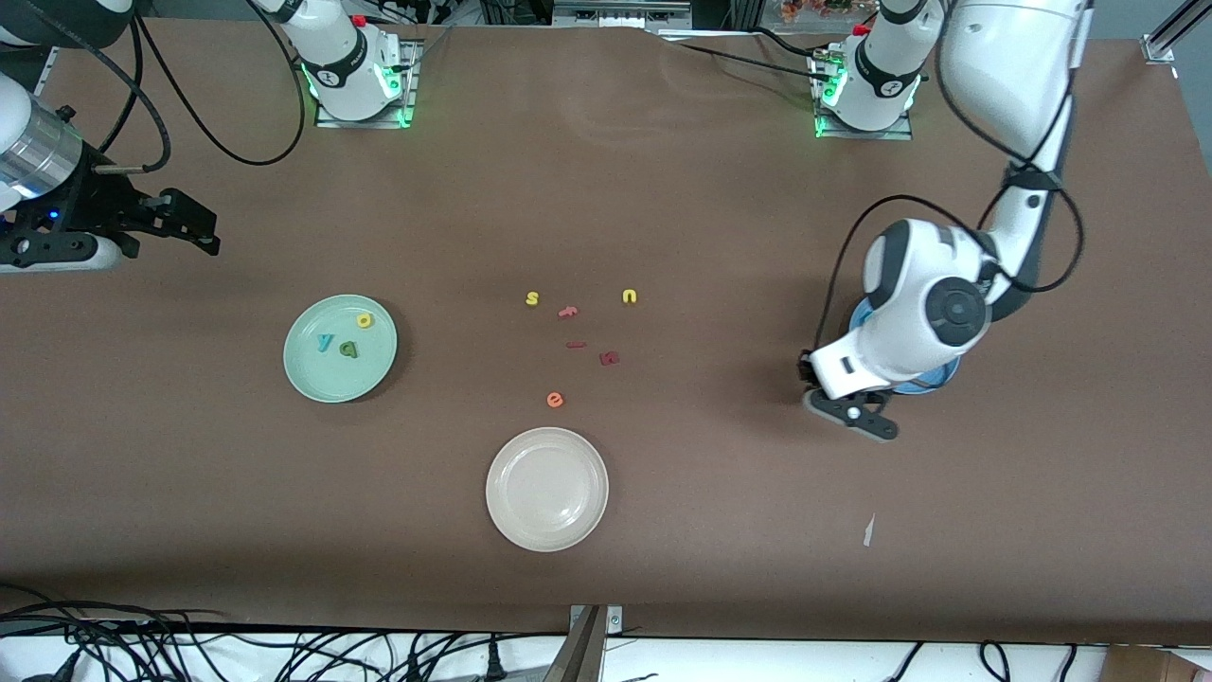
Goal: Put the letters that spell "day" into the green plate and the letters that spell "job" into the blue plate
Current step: 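Lower the blue o into the blue plate and open the left gripper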
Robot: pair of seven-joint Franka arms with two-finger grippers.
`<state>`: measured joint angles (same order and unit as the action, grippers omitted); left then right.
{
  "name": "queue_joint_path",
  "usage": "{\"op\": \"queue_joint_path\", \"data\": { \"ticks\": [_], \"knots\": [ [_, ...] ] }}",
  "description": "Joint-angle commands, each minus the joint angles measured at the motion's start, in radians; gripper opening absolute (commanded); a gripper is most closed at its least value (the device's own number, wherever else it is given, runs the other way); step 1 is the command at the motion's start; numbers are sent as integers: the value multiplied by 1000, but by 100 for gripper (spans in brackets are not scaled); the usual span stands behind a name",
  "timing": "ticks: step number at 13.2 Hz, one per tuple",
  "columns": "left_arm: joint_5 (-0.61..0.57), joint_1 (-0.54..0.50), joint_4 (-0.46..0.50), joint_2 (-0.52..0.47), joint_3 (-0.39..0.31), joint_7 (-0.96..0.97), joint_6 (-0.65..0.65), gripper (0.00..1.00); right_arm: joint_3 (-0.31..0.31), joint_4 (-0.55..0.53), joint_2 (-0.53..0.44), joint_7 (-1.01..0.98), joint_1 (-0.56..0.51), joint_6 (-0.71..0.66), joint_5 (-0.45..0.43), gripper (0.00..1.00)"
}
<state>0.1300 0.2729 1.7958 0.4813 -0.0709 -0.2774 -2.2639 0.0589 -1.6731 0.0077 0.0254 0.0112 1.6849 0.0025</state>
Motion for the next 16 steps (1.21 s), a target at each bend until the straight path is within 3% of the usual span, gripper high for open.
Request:
{"op": "queue_joint_path", "data": {
  "ticks": [1, 5, 6, 8, 9, 10, 16],
  "knots": [
    [-78, -84, 149, -116, 13, -42, 1, 25, 9, -11, -14, 5, -10, 6, 1, 100],
    [-82, -197, 267, -182, 13, -138, 21, 25, 9, -11, -14, 5, -10, 1, 1, 100],
    [-82, -211, 325, -205, 11, -143, 20, 28, 9, -13, -14, 8, -10, -1, 1, 100],
    [-84, -221, 353, -216, 10, -143, 17, 32, 9, -13, -15, 5, -10, -2, 1, 100],
    [-82, -221, 353, -216, 10, -135, 17, 61, 9, -13, -14, 5, -10, -2, 1, 100],
    [-82, -221, 353, -217, 10, -132, 18, 100, 10, -13, -15, 5, -10, -2, 1, 100],
    [-82, -241, 387, -263, 10, -129, 18, 100, 12, -11, -17, 8, -10, -21, 1, 100]
  ]
}}
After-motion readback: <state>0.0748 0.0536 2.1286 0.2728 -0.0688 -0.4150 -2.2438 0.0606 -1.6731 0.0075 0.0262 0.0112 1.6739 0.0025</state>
